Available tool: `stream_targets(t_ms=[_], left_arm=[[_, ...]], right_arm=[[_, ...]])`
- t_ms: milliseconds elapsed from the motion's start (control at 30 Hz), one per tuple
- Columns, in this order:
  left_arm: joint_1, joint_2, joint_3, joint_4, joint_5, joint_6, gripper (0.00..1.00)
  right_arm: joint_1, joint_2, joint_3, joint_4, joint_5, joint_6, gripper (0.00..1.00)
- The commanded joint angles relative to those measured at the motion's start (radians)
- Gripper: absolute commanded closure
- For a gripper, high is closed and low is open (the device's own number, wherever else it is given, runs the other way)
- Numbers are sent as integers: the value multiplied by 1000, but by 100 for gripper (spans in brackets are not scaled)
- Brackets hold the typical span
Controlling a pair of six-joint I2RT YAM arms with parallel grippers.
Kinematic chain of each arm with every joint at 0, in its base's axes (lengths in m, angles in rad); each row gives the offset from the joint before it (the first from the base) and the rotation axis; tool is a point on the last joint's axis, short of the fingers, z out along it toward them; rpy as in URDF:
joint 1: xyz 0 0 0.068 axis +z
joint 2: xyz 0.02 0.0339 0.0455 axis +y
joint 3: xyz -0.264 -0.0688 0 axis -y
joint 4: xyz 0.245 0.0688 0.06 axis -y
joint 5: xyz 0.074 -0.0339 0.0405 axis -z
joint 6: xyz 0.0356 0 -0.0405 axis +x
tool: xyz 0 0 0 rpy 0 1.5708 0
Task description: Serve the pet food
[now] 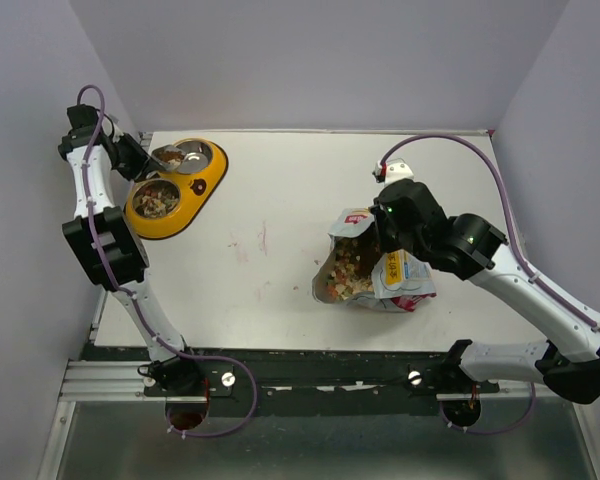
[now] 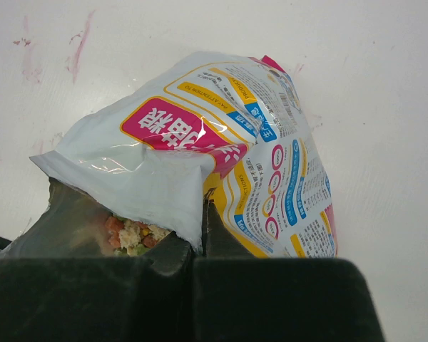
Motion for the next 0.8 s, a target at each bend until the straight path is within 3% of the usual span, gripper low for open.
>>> stream_targets(t_ms=[0,767], left_arm=[[-34,24,96,-78,-83,70,100],[-175,93,289,-224,-413,187,100]], right_arm=[[2,-5,47,11,50,-16,99],[1,8,50,8,32,-17,99]])
